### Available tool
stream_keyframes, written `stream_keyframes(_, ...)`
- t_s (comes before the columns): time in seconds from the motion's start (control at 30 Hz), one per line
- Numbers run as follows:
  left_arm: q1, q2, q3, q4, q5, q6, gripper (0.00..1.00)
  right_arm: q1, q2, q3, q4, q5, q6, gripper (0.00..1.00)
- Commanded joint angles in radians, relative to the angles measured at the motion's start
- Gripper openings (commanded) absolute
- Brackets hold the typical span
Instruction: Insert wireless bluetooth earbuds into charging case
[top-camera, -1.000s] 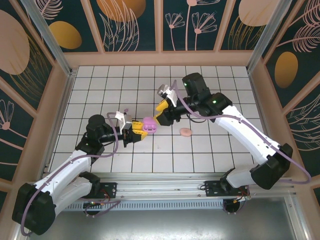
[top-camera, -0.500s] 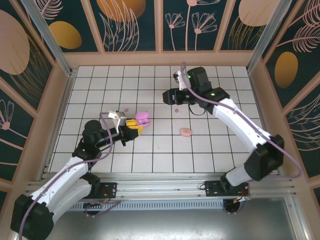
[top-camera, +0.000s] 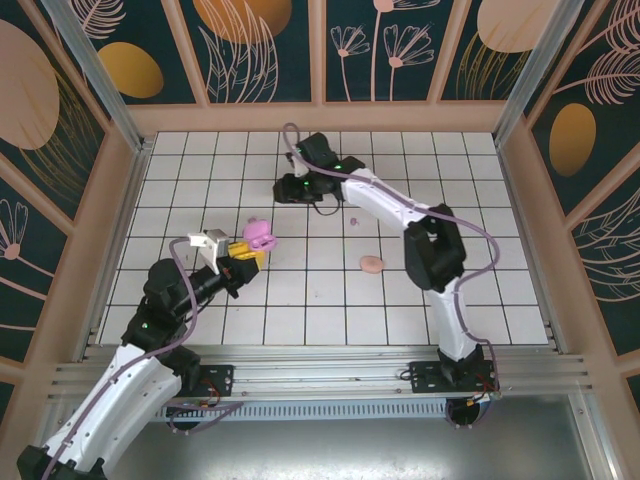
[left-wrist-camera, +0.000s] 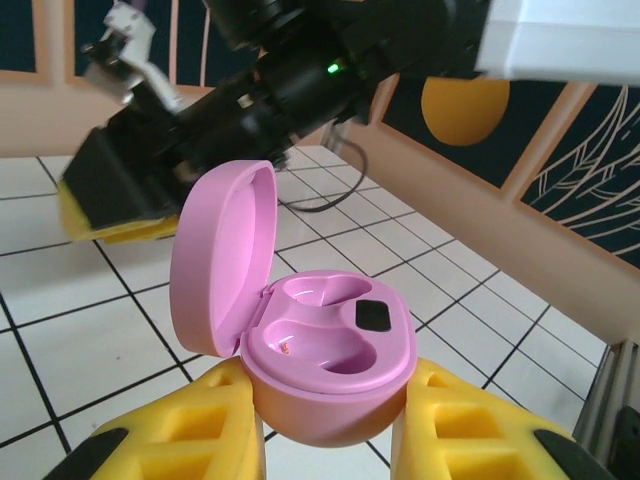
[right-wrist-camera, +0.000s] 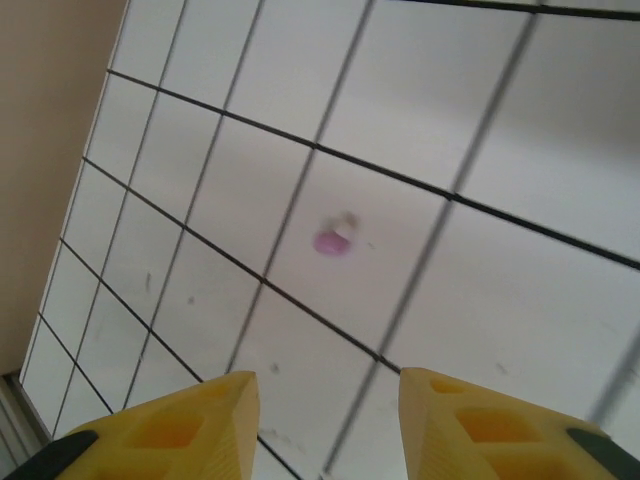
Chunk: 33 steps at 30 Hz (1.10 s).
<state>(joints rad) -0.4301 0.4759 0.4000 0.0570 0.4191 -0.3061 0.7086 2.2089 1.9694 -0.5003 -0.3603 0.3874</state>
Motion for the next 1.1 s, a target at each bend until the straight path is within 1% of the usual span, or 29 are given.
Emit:
stream_keyframes(0.0, 0.006, -0.025, 0.055, -0.065, -0.045, -0.013, 0.01, 0.039, 0.131, 0.179, -0.038, -0.021, -0.048, 0.40)
stream_keyframes(0.1, 0.005, -0.031, 0.075, -0.085, -0.039, -0.009, 0.00, 0.064, 0.265, 0.370, -0.078, -0.048, -0.161, 0.39)
stream_keyframes(0.2, 0.004, -0.035, 0.085, -0.097, -0.033, -0.016, 0.00, 0.089, 0.348, 0.463, -0.077, -0.034, -0.285, 0.38)
stream_keyframes(0.3, 0.005, -0.047, 0.085, -0.100, -0.031, -0.031, 0.00, 0.106, 0.375, 0.458, -0.031, -0.014, -0.356, 0.38)
stream_keyframes(0.4, 0.006, -0.057, 0.090, -0.110, -0.035, -0.035, 0.00, 0.107, 0.398, 0.457, 0.000, -0.006, -0.366, 0.38)
stream_keyframes(0.57, 0.005, -0.062, 0.092, -0.119, -0.037, -0.034, 0.00, 0.110, 0.433, 0.461, 0.043, -0.029, -0.368, 0.43)
stream_keyframes(0.9, 0.005, -0.079, 0.077, -0.110, -0.026, -0.038, 0.00, 0.128, 0.474, 0.464, 0.052, 0.009, -0.455, 0.50)
stream_keyframes(1.07, 0.006, -0.099, 0.062, -0.089, -0.018, -0.047, 0.00, 0.135, 0.483, 0.461, 0.045, 0.021, -0.498, 0.50)
